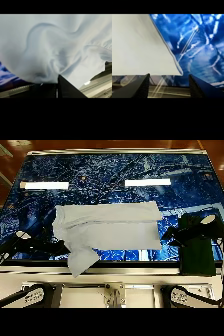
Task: Fold the shirts.
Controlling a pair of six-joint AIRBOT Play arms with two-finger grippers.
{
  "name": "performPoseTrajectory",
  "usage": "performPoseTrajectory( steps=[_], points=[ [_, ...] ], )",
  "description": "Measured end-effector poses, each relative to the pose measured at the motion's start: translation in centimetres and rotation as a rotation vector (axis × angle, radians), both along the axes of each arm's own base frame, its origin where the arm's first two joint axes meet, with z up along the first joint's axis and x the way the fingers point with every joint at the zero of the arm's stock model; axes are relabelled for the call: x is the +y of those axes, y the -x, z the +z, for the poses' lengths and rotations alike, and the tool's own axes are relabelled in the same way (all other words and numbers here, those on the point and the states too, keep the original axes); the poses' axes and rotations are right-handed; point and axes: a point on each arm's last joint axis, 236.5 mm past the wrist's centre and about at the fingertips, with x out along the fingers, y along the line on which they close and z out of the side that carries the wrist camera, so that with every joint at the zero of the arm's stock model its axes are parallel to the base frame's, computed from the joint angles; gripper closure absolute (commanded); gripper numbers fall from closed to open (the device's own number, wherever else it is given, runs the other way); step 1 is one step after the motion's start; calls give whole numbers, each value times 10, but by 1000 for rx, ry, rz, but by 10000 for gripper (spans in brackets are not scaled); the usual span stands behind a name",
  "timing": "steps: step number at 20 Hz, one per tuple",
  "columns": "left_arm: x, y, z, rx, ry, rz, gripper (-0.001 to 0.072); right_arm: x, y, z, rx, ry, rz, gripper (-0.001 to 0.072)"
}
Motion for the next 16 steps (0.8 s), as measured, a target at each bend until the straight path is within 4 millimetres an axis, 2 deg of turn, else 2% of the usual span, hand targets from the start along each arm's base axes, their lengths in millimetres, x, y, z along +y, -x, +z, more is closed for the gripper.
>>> performPoseTrajectory(
  steps=[4,8,9,10,11,12,14,16],
  points=[
    [-1,-3,9,-32,5,-24,667,14,15,-18,21,-44,-31,111],
    [0,-11,16,-62,3,-32,666,26,12,-26,1,-91,-100,113],
    [1,-13,18,-68,2,-32,667,31,11,-27,1,-107,-117,139],
    [1,-16,20,-76,0,-32,667,35,9,-30,0,-115,-124,296],
    [2,-18,21,-84,-2,-32,667,38,9,-34,0,-110,-120,515],
    [2,-21,23,-91,-4,-33,667,43,9,-39,1,-107,-111,642],
    [4,-27,27,-113,-8,-37,667,52,3,-40,-23,-99,-70,644],
    [9,-42,38,-163,-20,-42,668,52,-16,-34,-99,-60,-23,645]
  ],
)
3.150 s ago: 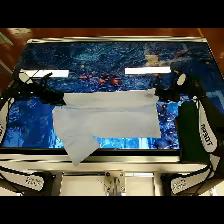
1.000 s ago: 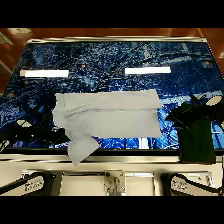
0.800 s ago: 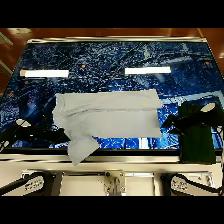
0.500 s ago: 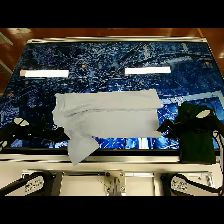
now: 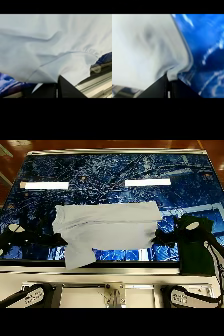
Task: Fold the shirts.
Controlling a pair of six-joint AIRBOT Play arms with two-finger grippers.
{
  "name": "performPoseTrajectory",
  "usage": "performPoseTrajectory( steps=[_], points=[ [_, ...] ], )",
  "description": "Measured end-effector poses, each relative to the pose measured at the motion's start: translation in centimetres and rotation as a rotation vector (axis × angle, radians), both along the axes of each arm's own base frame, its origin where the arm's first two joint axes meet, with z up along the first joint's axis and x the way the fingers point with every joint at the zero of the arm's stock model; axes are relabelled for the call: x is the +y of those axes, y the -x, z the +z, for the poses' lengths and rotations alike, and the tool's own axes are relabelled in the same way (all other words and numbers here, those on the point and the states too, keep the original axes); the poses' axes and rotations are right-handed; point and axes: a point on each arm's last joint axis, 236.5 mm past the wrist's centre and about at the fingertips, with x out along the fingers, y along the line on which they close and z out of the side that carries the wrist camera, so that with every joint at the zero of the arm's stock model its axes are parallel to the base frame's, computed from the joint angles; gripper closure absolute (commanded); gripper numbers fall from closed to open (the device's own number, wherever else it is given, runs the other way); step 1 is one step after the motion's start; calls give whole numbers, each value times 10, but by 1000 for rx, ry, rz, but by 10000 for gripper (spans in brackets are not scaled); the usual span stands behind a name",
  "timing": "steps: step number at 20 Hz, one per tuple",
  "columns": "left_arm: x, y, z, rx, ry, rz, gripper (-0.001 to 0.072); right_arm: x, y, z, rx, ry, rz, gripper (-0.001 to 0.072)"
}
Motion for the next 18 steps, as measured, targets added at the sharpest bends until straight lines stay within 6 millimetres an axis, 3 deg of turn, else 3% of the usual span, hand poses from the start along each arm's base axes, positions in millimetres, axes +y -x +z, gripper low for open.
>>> performPoseTrajectory(
  steps=[6,8,12,15,16,17,18],
  points=[
    [42,-81,62,-215,-72,61,668,-12,-102,75,-295,73,4,646],
    [49,-106,73,-247,-86,57,667,-12,-132,91,-358,96,7,646],
    [53,-163,74,-256,-82,40,666,-6,-184,92,-412,149,14,645],
    [49,-196,60,-221,-60,28,663,-3,-215,76,-426,175,-9,644],
    [49,-203,51,-200,-52,31,620,-1,-222,69,-422,175,-22,643],
    [49,-208,42,-173,-44,39,462,-1,-226,61,-414,179,-30,574],
    [49,-211,32,-145,-37,45,249,-1,-229,54,-404,180,-41,307]
  ],
)
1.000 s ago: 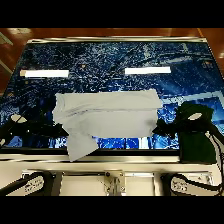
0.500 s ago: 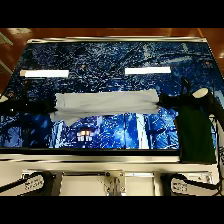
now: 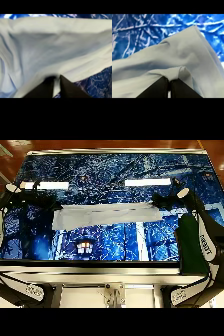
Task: Fold the shirts.
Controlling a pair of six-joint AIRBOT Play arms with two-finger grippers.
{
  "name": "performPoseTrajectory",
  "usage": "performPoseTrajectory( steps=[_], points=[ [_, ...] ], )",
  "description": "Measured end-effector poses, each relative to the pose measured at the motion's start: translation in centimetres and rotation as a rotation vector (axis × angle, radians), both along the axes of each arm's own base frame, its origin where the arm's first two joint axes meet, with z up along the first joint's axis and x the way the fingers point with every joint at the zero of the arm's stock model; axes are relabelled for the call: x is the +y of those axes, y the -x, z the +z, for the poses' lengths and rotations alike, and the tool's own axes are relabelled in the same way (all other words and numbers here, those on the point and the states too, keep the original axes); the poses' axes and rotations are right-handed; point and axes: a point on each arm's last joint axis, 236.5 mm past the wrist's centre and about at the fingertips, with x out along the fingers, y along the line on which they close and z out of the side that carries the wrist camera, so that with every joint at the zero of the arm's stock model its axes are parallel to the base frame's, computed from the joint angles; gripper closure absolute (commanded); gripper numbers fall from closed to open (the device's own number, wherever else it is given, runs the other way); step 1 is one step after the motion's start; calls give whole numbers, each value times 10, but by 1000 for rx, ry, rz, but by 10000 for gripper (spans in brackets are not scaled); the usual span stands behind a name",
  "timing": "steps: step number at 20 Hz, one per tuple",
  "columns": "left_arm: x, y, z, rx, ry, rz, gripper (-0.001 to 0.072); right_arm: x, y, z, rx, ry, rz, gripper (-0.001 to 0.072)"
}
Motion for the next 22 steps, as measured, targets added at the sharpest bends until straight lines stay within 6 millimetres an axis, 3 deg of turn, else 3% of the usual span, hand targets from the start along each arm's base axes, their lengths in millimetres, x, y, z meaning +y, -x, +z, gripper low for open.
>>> performPoseTrajectory(
  steps=[1,5,8,10,13,16,17,18,19,20,22],
  points=[
    [-1,0,-8,29,12,3,159,-1,-3,-5,1,3,-5,12],
    [11,9,-19,115,52,10,163,-18,-3,-5,-4,63,23,15],
    [25,20,-8,148,77,12,164,-52,7,-6,40,106,-7,14],
    [31,23,2,145,81,15,163,-60,15,-13,86,76,-32,14],
    [28,26,15,135,98,7,163,-47,21,-29,141,-7,-38,15],
    [17,23,26,112,131,-9,163,-18,18,-41,165,-126,-41,24],
    [10,23,30,103,147,-21,164,-7,19,-44,174,-155,-33,124],
    [4,22,33,93,158,-33,164,1,22,-48,193,-178,-22,364],
    [-1,20,36,81,173,-42,177,9,27,-53,213,-193,-5,555],
    [-6,20,38,75,180,-53,235,17,31,-54,225,-206,19,643],
    [-20,19,42,63,200,-79,456,24,32,-47,206,-202,77,644]
  ],
)
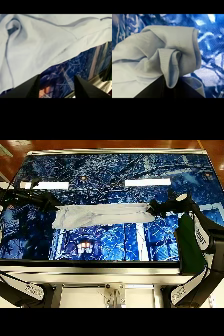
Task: Fold the shirts.
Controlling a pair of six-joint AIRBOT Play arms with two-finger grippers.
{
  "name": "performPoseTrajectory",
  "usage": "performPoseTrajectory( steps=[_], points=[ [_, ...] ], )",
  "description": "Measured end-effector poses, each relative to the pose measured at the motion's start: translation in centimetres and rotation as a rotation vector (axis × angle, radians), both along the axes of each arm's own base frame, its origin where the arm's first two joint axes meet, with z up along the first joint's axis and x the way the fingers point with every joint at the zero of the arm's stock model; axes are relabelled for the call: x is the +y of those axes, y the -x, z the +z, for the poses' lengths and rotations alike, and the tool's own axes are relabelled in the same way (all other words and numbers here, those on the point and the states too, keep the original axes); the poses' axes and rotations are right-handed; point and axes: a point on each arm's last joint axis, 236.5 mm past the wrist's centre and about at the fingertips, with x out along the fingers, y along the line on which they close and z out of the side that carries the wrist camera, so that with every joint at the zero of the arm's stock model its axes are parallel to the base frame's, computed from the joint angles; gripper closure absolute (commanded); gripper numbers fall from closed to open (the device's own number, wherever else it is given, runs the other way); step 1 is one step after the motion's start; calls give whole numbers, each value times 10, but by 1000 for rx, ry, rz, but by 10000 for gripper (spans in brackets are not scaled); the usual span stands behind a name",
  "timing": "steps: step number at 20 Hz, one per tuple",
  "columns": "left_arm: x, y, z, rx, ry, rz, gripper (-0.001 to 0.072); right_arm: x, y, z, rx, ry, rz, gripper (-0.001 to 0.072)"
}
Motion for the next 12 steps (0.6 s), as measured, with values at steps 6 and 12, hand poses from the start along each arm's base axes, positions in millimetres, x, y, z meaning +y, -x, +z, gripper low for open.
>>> performPoseTrajectory(
  steps=[6,12],
  points=[
    [-73,-3,1,-80,-8,-128,651,18,-3,115,-214,-19,133,644],
    [-192,10,-8,-175,-29,-285,666,19,53,237,-334,53,202,644]
  ],
)
